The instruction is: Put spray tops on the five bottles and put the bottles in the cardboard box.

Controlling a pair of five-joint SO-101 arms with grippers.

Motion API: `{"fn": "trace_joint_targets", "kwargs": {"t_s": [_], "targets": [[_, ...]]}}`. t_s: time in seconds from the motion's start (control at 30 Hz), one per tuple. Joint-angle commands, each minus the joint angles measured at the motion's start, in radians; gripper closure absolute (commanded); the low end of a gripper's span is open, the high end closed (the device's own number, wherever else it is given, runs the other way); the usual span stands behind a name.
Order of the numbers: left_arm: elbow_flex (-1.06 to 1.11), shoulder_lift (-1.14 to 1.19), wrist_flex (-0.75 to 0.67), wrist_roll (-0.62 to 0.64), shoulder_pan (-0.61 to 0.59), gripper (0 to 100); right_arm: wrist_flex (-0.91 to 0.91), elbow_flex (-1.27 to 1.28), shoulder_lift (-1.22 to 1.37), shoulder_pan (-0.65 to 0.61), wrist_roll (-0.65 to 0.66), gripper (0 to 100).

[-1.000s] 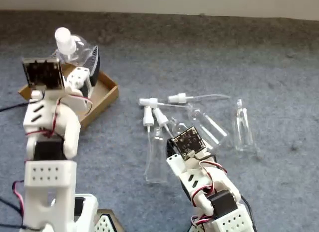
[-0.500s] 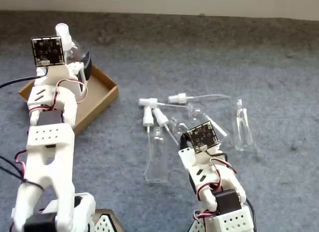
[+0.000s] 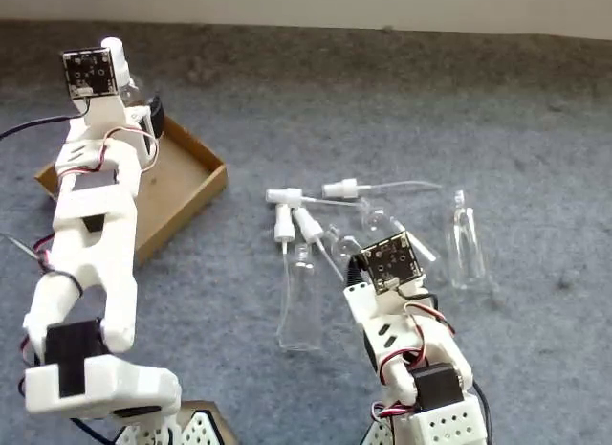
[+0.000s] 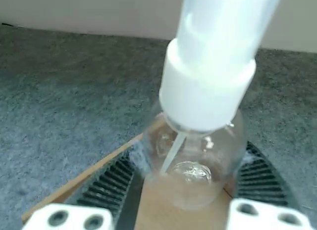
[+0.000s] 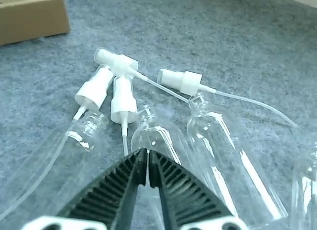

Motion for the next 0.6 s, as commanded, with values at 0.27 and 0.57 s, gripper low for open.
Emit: {"fn": "trace_joint_targets", "kwargs": {"t_s": [0.27, 0.57], "targets": [[-0.231, 0.223, -0.034, 0.002, -0.031, 83, -0.028, 0.061, -0.010, 0.015, 0.006, 99.3], [-0.240, 0.352, -0.209, -0.002, -0.077, 83, -0.028, 0.061, -0.010, 0.015, 0.006, 99.3]]}}
